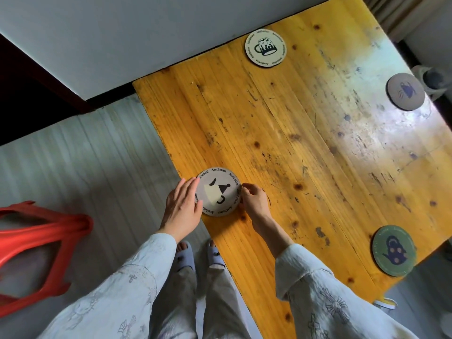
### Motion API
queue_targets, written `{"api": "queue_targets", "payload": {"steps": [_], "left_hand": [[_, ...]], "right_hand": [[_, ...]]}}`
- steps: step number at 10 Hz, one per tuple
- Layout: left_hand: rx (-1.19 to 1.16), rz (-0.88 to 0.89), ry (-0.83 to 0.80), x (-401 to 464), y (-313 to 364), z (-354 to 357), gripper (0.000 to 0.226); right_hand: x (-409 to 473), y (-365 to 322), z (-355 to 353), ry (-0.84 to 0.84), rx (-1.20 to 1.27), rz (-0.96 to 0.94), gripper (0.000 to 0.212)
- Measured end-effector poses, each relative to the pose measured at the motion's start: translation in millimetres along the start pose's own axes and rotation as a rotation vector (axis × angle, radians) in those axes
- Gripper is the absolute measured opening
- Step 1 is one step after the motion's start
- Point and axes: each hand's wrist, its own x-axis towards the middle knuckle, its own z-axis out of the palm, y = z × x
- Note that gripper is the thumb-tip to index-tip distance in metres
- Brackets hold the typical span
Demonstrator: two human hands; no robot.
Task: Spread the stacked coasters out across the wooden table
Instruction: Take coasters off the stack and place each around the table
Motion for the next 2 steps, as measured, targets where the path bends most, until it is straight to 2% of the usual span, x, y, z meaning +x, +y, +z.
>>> {"api": "queue_targets", "payload": {"steps": [1,2], "left_hand": [[0.182,0.022,-0.032,13,7,2,0.068],[0.287,0.072,-0.174,36,18,6,0.085]], "right_hand": [[3,0,-5,-0.023,0.052,0.026,0.036],[-1,-5,-23,0.006,0.127,0.046,0.034]]}}
